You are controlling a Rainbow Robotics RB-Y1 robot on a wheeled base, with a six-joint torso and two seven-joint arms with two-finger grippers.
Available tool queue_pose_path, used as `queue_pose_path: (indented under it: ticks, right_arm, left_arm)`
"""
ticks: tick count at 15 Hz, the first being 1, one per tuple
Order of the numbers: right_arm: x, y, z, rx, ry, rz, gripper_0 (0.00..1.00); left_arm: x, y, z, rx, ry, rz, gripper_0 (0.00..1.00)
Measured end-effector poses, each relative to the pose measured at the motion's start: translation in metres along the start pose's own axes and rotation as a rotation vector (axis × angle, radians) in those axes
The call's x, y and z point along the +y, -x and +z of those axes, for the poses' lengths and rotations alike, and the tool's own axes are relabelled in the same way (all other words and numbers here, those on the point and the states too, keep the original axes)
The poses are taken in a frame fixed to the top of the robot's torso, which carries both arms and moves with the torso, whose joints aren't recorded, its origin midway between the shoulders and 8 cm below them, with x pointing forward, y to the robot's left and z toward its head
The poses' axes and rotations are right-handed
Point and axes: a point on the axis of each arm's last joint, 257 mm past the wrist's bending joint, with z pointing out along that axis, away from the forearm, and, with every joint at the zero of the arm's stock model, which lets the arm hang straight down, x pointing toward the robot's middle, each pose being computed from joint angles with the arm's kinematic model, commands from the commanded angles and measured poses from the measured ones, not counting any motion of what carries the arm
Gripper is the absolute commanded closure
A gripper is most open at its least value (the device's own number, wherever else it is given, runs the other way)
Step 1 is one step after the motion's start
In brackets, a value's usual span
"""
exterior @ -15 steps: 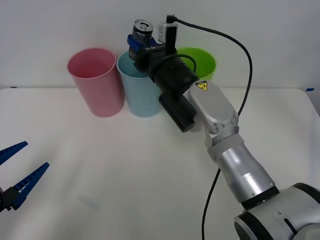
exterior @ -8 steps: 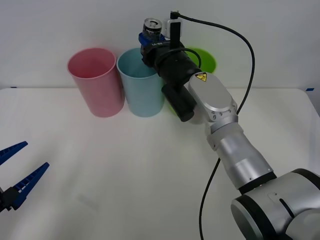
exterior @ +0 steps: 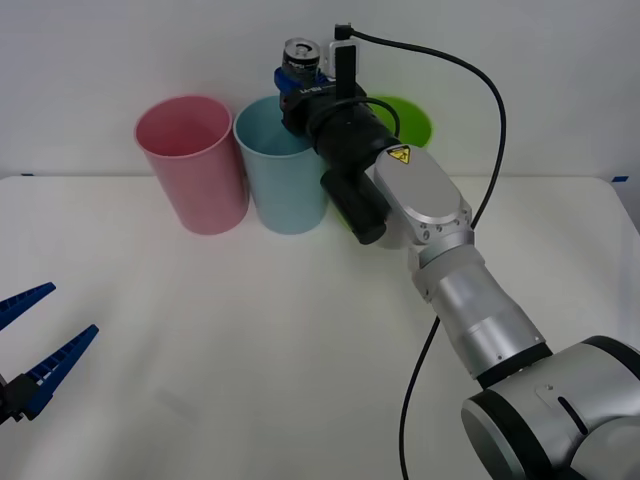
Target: Grasp the object on the table and drop it into the matching bin: aluminum can to the light blue bin, PET bottle to the pink bin.
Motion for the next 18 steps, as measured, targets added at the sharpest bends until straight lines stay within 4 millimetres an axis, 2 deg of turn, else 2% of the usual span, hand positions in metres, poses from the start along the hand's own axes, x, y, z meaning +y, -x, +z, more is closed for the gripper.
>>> queue_pose_path:
  ticks: [1, 12, 18]
  right_arm:
    - [0.000, 0.000, 0.000, 0.000, 0.001, -0.004, 0.00]
    - [0.002, -0.003, -0.001, 0.005, 0.010, -0.034, 0.00]
    - [0.050, -0.005, -0.008, 0.012, 0.194, -0.022, 0.00]
  left_arm:
    - [0.000, 0.000, 0.000, 0.000, 0.000, 0.000, 0.00]
    - [0.000, 0.000, 0.000, 0.000, 0.000, 0.000, 0.00]
    - [0.000, 0.000, 0.000, 0.000, 0.000, 0.000, 0.00]
